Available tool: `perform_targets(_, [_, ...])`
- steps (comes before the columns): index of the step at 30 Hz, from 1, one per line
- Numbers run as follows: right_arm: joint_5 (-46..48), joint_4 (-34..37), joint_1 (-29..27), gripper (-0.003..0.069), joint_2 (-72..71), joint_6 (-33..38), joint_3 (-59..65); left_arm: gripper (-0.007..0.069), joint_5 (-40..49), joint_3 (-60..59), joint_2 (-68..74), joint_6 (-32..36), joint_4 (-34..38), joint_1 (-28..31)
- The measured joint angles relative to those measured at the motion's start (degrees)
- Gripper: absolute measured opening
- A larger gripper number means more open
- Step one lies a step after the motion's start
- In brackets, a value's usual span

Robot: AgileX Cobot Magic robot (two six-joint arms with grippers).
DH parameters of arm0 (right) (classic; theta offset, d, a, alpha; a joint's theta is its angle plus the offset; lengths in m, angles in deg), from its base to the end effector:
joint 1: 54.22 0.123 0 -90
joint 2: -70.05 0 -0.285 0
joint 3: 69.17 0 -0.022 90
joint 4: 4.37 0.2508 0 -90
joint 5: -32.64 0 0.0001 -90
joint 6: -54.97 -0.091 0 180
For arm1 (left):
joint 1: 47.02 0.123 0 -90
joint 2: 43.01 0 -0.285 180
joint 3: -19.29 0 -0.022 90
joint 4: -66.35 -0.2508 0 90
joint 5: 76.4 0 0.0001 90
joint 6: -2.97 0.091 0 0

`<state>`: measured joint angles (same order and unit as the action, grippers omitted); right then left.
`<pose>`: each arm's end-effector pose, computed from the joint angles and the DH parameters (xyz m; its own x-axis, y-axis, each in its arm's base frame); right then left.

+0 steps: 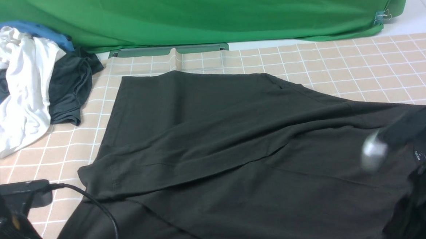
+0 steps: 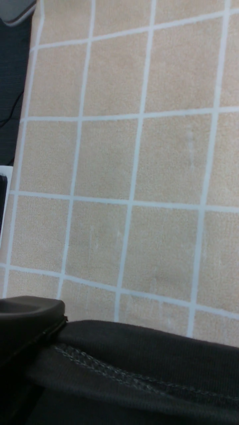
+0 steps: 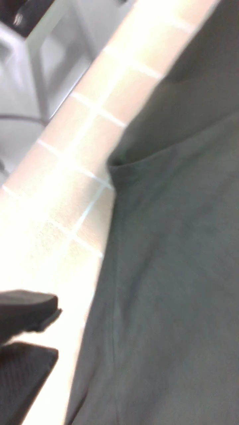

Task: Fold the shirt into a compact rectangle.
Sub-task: 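Grasp the near edge of the shirt at its hem and shoulder corners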

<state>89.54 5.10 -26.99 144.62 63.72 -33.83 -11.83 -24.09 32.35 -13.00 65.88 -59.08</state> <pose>0.1619 0.0974 0.2454 -0.8330 -0.4975 -0.2421 -0.5344 0.8368 0.1192 0.1499 -0.0313 0.2066 -0.9964 -0.0650 0.0535 -0.0638 0.9977 0.0228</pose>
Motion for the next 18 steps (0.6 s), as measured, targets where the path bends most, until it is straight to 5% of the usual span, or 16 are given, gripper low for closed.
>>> perform_targets(8, [-7.26, -7.1, 3.38, 0.0549, 8.46, -3.77, 4.57, 0.0035, -0.79, 0.0, 0.0, 0.67, -0.43, 0.52])
perform_targets(18, [-13.87, -7.9, 3.38, 0.0576, 20.9, -2.94, 4.45, 0.0035, -2.56, 0.0, 0.0, 2.22, 0.46, 0.52])
